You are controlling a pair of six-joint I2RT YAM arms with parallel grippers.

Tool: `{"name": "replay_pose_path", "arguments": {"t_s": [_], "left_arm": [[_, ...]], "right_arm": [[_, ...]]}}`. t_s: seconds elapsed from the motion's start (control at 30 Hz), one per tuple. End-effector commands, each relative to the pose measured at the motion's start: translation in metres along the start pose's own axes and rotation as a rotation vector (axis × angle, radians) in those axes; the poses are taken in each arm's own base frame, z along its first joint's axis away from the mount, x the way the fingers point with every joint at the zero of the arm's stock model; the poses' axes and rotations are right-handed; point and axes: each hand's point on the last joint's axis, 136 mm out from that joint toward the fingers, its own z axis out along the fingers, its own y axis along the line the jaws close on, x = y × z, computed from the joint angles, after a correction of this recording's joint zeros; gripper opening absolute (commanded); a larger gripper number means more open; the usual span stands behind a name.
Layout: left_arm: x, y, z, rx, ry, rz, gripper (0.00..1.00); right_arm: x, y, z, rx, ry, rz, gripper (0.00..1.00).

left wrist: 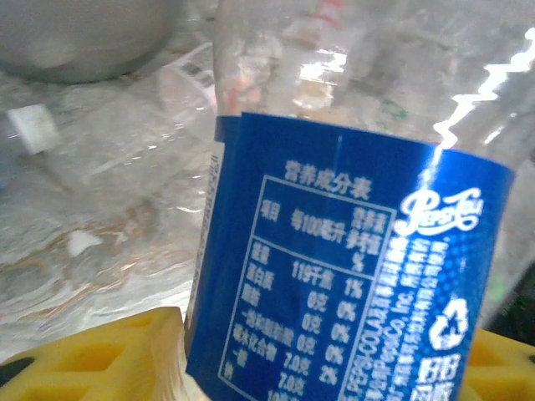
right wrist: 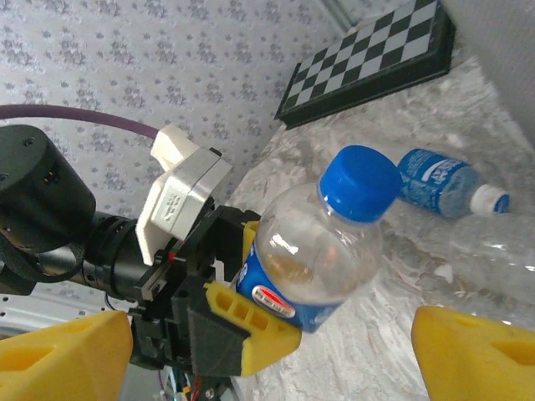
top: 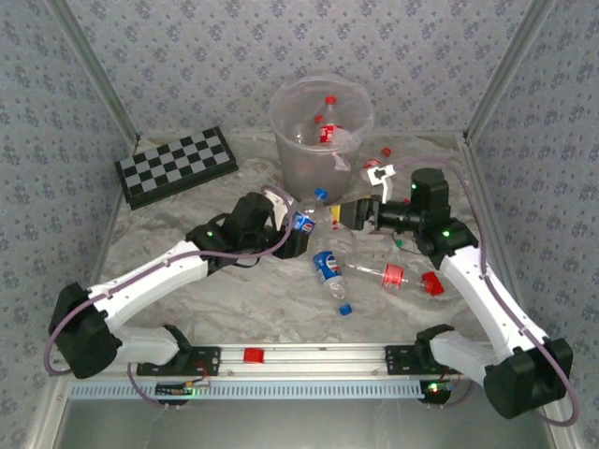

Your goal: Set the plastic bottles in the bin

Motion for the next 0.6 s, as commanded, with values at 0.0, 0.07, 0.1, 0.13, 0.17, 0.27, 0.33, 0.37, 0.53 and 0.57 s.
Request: {"name": "replay_pose_path", "arguments": {"t_s": [0.0,0.07,0.1,0.13,0.17,0.27,0.33,0.37,0.53,0.57], "left_arm": [[-0.009,-0.029,-0.006,0.165,-0.035,0.088,0.00],[-0.009,-0.032,-0.005,0.181,-0.033,0.092,0.00],[-0.009,-0.033,-0.004,0.183,-0.031,0.086,0.00],[-0.010,-0.033,-0.004,0.186,-0.035,0.082,0.00],[-0.010,-0.034,-0.003,0.189,-0.038,0.078,0.00],[-0.013,-0.033,-0.003,0.192,-0.061,0.068,0.00],[-0.013,-0.031,-0.001,0.182,-0.062,0.065,0.00],[-0.012,-0.029,0.000,0.173,-0.060,0.064,0.00],[-0.009,-0.022,0.004,0.143,-0.063,0.053,0.09],[-0.010,-0.022,0.003,0.140,-0.067,0.056,0.11]], "right_arm": [[-0.011,0.001,0.010,0.007,-0.012,-0.016,0.87],[-0.014,-0.003,0.017,0.015,-0.024,-0.004,0.88],[-0.015,-0.005,0.021,0.020,-0.028,0.006,0.89],[-0.016,-0.007,0.024,0.022,-0.028,0.013,0.90],[-0.015,-0.008,0.028,0.022,-0.023,0.020,0.92],[-0.014,-0.011,0.039,0.026,-0.004,0.032,0.92],[-0.013,-0.010,0.043,0.013,0.004,0.034,0.86],[-0.013,-0.007,0.044,0.003,0.005,0.030,0.82],[-0.013,-0.002,0.045,0.008,0.019,0.021,0.60],[-0.015,-0.001,0.044,0.015,0.019,0.014,0.57]]}}
